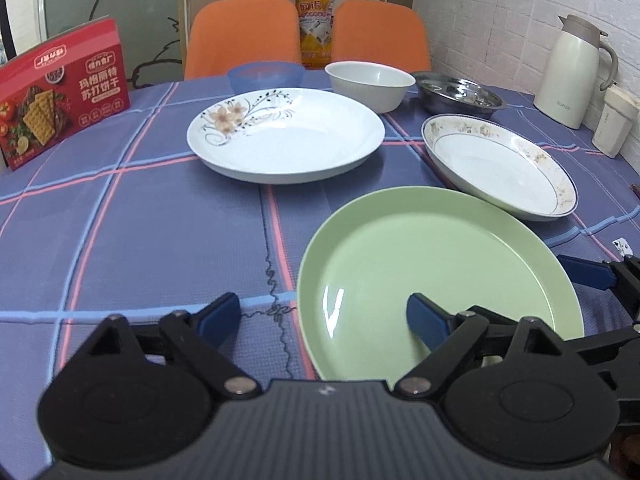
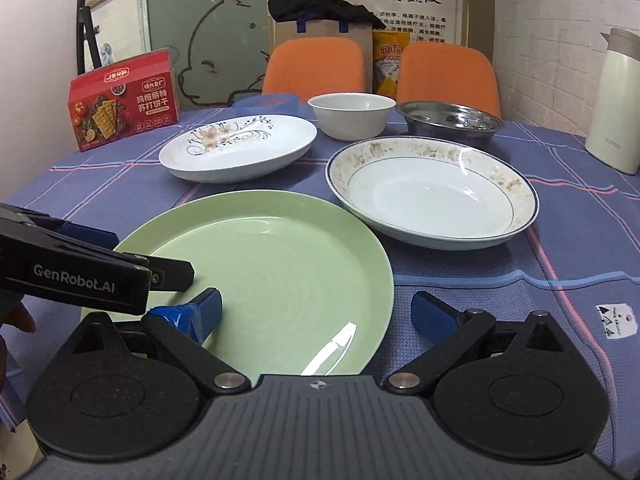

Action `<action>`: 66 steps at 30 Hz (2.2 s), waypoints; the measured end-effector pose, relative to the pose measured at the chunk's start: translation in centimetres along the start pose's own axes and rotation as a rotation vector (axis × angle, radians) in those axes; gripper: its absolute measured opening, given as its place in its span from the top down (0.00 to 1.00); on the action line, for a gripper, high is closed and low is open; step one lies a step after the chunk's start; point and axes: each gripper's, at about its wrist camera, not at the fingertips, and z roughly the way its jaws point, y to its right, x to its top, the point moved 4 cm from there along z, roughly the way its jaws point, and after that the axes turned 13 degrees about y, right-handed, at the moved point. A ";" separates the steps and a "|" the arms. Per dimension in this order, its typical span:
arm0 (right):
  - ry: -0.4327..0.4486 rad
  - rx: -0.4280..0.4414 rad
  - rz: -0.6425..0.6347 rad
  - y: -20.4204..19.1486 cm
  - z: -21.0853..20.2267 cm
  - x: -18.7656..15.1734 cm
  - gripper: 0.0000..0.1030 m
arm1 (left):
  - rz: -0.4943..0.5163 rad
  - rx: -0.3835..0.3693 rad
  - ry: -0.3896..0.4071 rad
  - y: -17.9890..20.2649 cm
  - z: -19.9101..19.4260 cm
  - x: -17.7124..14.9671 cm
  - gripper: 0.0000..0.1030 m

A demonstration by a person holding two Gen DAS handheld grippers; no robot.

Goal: Organize plates and bowls
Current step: 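Close the left gripper on the light-green plate rim, then lift the green plate with the left gripper toward the white floral plate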

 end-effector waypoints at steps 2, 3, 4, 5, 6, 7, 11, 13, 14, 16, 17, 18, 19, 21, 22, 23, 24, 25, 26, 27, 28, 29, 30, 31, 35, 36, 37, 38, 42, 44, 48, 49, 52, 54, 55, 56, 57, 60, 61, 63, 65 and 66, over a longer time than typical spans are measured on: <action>0.010 0.011 -0.003 -0.4 -0.1 -0.1 0.15 | 0.005 -0.024 0.011 0.5 -0.4 0.0 0.31; 0.012 0.011 -0.004 -0.6 -0.1 -0.1 0.17 | 0.004 -0.041 0.013 0.8 -0.5 0.0 0.44; 0.009 0.018 -0.007 -1.2 -0.2 -0.1 0.16 | -0.011 -0.071 0.012 1.1 -0.7 0.1 0.58; 0.008 0.009 -0.007 -1.5 -0.2 -0.1 0.16 | -0.019 -0.058 0.009 1.1 -0.6 0.1 0.57; 0.006 0.003 -0.002 -1.7 -0.3 0.0 0.16 | -0.021 -0.046 0.012 1.2 -0.6 0.1 0.57; 0.004 0.004 0.007 -1.8 -0.3 0.0 0.16 | -0.026 -0.041 0.012 1.1 -0.6 0.1 0.57; -0.006 0.014 0.038 -3.1 -0.3 0.6 0.15 | -0.044 -0.017 0.004 0.4 -1.2 0.3 0.61; 0.010 0.032 0.032 -4.4 -0.3 1.0 0.14 | -0.046 0.008 0.019 -0.6 -1.9 0.5 0.61; 0.016 0.048 0.033 -5.1 -0.2 1.3 0.14 | -0.059 0.024 0.027 -1.4 -2.4 0.6 0.61; 0.025 0.084 0.021 -6.6 0.4 1.9 0.14 | -0.078 0.057 0.039 -3.0 -3.2 0.9 0.61; 0.027 0.102 0.016 -7.4 0.8 2.2 0.14 | -0.089 0.075 0.044 -4.0 -3.5 1.0 0.61; 0.029 0.121 0.008 -8.2 1.1 2.4 0.14 | -0.103 0.096 0.047 -4.9 -3.8 1.1 0.61; 0.033 0.142 -0.003 -9.3 1.6 2.6 0.14 | -0.113 0.117 0.053 -5.9 -4.2 1.1 0.61; 0.031 0.174 -0.015 -10.9 2.5 2.9 0.14 | -0.127 0.158 0.061 -7.6 -4.8 1.1 0.61; 0.031 0.186 -0.021 -11.5 2.8 3.0 0.14 | -0.136 0.177 0.062 -8.4 -4.9 1.1 0.61; 0.029 0.195 -0.027 -12.0 3.2 3.0 0.14 | -0.144 0.190 0.063 -9.2 -5.0 1.0 0.61; 0.022 0.200 -0.029 -12.3 3.6 2.9 0.14 | -0.153 0.196 0.058 -9.9 -4.8 0.9 0.61; 0.013 0.200 -0.031 -12.4 3.9 2.8 0.14 | -0.162 0.197 0.050 -10.3 -4.6 0.8 0.61; 0.002 0.193 -0.037 -12.4 4.1 2.6 0.14 | -0.167 0.189 0.042 -10.7 -4.3 0.5 0.61; -0.012 0.183 -0.041 -12.2 4.3 2.3 0.14 | -0.177 0.178 0.029 -10.8 -3.9 0.3 0.61; -0.028 0.175 -0.045 -12.0 4.3 2.0 0.14 | -0.184 0.166 0.017 -10.7 -3.4 -0.1 0.61; -0.042 0.172 -0.042 -11.7 4.4 1.8 0.14 | -0.185 0.158 0.010 -10.6 -3.1 -0.4 0.61; -0.044 0.172 -0.043 -11.6 4.4 1.6 0.13 | -0.165 0.159 0.025 -10.2 -3.0 -0.4 0.60; -0.044 0.169 -0.056 -11.6 4.3 1.6 0.13 | -0.152 0.159 0.032 -9.8 -3.0 -0.5 0.59; -0.053 0.213 -0.030 -10.7 3.8 2.0 0.15 | -0.183 0.130 0.038 -10.0 -2.9 -0.3 0.39; -0.032 0.207 0.002 -10.0 3.4 2.3 0.15 | -0.193 0.134 0.058 -10.2 -3.3 0.0 0.37; -0.010 0.189 0.028 -9.3 3.0 2.8 0.15 | -0.199 0.140 0.085 -10.5 -3.9 0.5 0.31; 0.008 0.170 0.044 -8.6 2.8 3.2 0.15 | -0.204 0.147 0.115 -10.8 -4.5 1.1 0.30; 0.007 0.109 0.055 -6.9 2.9 4.1 0.15 | -0.217 0.167 0.172 -11.5 -5.4 3.0 0.30; 0.010 0.096 0.069 -6.4 2.8 4.5 0.15 | -0.212 0.168 0.177 -11.4 -5.4 3.6 0.30; 0.035 0.062 0.069 -5.6 2.4 5.5 0.15 | -0.194 0.142 0.185 -10.2 -5.4 4.1 0.29; 0.042 0.056 0.067 -5.4 2.2 5.8 0.15 | -0.187 0.137 0.183 -9.9 -5.4 4.1 0.29; 0.064 0.044 0.071 -4.8 1.5 6.4 0.15 | -0.173 0.120 0.187 -9.0 -5.7 4.2 0.29; 0.072 0.031 0.070 -4.5 1.2 6.7 0.15 | -0.167 0.112 0.190 -8.6 -5.8 4.2 0.29; 0.074 0.022 0.067 -4.4 1.1 6.8 0.15 | -0.163 0.110 0.191 -8.4 -5.9 4.2 0.29; 0.073 0.013 0.061 -4.3 1.0 6.9 0.15 | -0.160 0.109 0.192 -8.2 -6.0 4.2 0.29; 0.071 0.003 0.054 -4.2 1.1 7.0 0.15 | -0.156 0.108 0.193 -8.1 -6.0 4.1 0.29; 0.078 -0.032 0.053 -3.5 1.5 7.5 0.15 | -0.144 0.102 0.188 -7.6 -5.9 4.1 0.29; 0.076 -0.040 0.056 -3.3 1.6 7.7 0.15 | -0.139 0.102 0.185 -7.5 -5.8 4.1 0.29; 0.077 -0.047 0.065 -2.8 1.9 8.1 0.15 | -0.123 0.105 0.179 -7.1 -5.4 4.2 0.29; 0.074 -0.047 0.066 -2.5 2.4 8.4 0.14 | -0.109 0.112 0.174 -6.9 -4.9 4.5 0.29; 0.074 -0.049 0.064 -2.4 2.6 8.5 0.14 | -0.106 0.115 0.173 -6.9 -4.6 4.7 0.29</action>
